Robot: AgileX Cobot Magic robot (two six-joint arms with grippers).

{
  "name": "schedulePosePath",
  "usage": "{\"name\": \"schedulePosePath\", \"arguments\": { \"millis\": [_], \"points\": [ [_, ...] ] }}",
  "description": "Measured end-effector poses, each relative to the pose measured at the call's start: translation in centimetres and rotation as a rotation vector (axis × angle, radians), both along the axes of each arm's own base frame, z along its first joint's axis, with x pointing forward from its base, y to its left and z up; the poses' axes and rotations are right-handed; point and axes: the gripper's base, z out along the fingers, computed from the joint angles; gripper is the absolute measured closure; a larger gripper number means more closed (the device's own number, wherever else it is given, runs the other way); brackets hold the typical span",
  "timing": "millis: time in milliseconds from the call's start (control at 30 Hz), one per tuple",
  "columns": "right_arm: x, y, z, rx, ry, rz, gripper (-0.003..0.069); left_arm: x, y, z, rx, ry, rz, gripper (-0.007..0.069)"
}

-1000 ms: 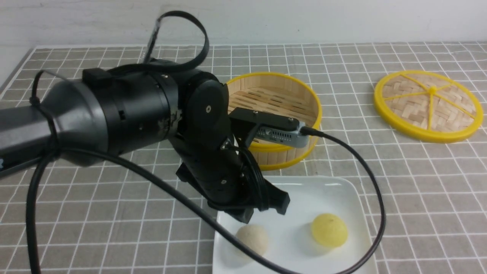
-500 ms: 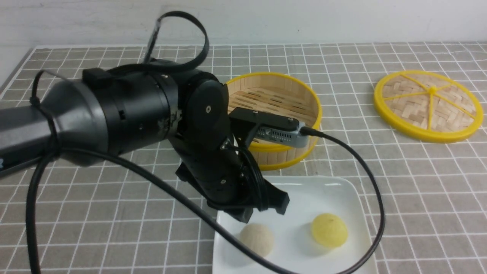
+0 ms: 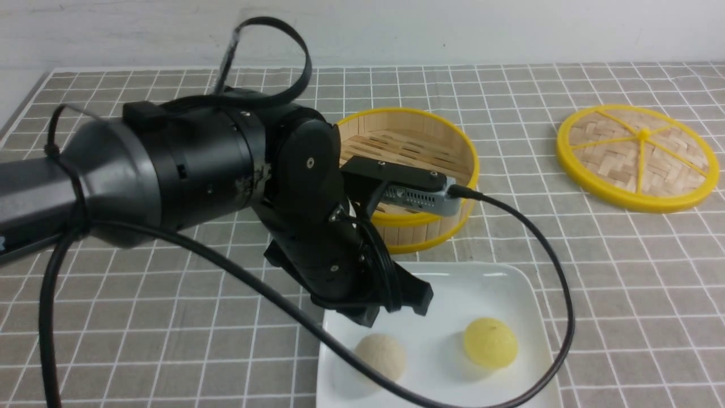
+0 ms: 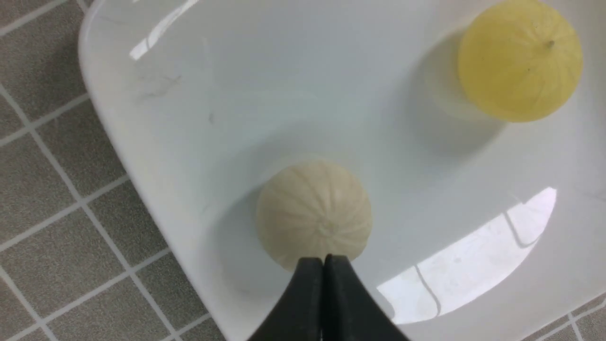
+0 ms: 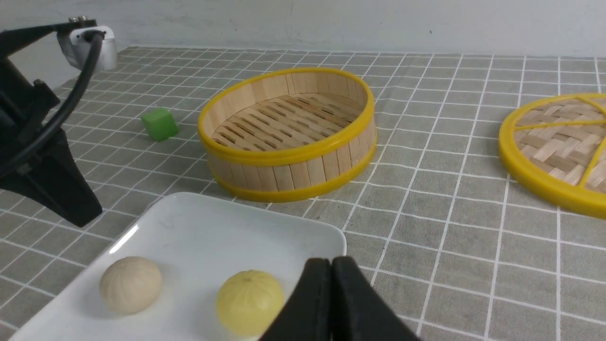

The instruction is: Put the steamed buns into the plate on the grey tablecloth.

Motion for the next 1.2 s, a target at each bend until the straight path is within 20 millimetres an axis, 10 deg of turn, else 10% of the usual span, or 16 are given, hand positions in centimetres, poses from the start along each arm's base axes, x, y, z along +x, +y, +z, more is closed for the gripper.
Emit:
{"name": "schedulePosePath", "arguments": {
  "millis": [600, 867, 1200],
  "points": [
    [-0.1, -1.2, -8.6, 0.077, 0.181, -0.263, 0.0621, -0.1, 0.1, 0.0, 0.010, 0.013, 0.006, 0.0603],
    [0.0, -2.3, -8.6, 0.100, 0.161, -0.479, 0.0610, 0.3, -0.4, 0.5, -0.066, -0.033, 0.036, 0.0603],
    [0.0, -2.3, -8.6, 0.101, 0.161, -0.487, 0.0598, -4.0, 5.1, 9.2, -0.042, -0.274, -0.024, 0.0603]
  ]
}}
